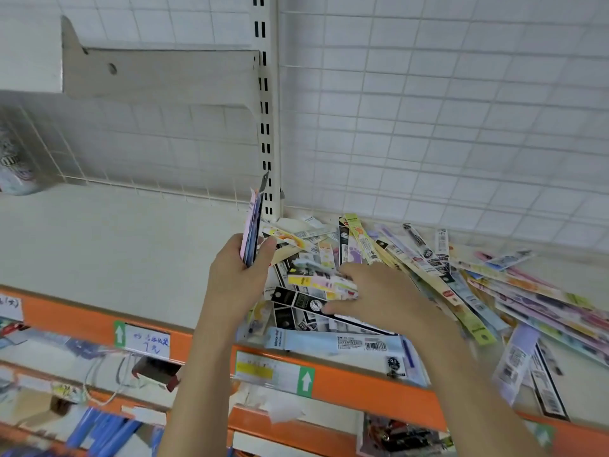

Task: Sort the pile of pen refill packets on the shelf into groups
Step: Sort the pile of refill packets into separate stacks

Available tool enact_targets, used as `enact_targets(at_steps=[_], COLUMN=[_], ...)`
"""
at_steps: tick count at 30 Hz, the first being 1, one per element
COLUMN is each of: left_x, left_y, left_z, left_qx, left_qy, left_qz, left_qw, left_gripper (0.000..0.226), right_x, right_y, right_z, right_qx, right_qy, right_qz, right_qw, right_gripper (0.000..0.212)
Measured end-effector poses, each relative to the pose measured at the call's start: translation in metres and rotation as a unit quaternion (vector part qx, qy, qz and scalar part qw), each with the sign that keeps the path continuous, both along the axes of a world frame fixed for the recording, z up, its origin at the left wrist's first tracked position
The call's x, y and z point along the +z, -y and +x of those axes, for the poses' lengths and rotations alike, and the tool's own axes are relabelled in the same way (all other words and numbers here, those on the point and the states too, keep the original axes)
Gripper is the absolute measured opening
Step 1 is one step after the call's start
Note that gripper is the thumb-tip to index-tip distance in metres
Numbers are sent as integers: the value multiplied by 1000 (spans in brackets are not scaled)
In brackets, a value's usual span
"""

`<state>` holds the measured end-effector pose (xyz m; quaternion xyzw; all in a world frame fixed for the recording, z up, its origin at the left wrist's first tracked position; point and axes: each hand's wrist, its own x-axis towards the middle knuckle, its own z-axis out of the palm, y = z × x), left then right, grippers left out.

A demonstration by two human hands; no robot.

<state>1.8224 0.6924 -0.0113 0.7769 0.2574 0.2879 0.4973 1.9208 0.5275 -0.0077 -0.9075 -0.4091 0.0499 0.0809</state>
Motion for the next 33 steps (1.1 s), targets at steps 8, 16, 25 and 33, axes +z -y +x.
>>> enact_targets(at_steps=[8,16,25,33], left_x=[6,6,6,8], left_y=[-3,-16,-9,-9], left_z=[-6,-14,-11,-10], left_qx=[25,54,19,22], left_qy=[32,22,-17,-24], left_qz=[25,22,51,58], left_qw=[999,998,998,998], left_gripper=[27,33,36,34], right_x=[-4,7,8,-1], right_y=[-3,14,12,10], right_z=[-2,-1,-8,-12], right_qx=[-7,-19,2,42], right_qy=[27,27,-95,-195], right_qz=[-1,19,2,-64], right_qw=[1000,999,995,978], right_gripper=[35,39,32,78])
